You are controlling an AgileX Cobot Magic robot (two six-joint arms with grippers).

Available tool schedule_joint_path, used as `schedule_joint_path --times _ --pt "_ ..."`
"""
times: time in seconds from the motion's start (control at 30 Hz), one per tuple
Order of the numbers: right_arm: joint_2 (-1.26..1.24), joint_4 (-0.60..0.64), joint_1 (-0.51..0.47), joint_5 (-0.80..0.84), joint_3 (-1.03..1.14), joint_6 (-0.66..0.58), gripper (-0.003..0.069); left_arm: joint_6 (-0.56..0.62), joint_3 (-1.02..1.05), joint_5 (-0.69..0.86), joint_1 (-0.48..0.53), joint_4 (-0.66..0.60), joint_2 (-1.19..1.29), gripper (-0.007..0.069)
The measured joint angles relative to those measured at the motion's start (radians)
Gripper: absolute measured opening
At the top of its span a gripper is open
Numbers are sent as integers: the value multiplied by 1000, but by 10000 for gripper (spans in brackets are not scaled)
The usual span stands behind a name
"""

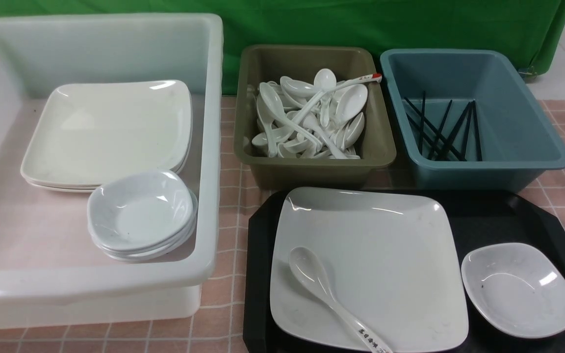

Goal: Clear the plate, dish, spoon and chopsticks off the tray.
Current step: Use the left arm to grab a soup spoon from the plate

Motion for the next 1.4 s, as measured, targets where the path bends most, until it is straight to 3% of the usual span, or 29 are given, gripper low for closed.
schedule_joint_path --times 0.13,0.6,0.8,1.1,1.4 --pt "0 2 0 0 0 49 122 0 0 0 0 0 0 20" --pt "-11 3 0 -14 18 52 140 2 0 0 0 0 0 20" --pt "-158 -6 -14 -20 119 52 153 2 0 0 0 0 0 20" --pt "-310 -77 -94 151 126 54 174 2 0 0 0 0 0 20" --pt "-344 -81 -182 151 126 54 197 1 0 -1 0 0 0 20"
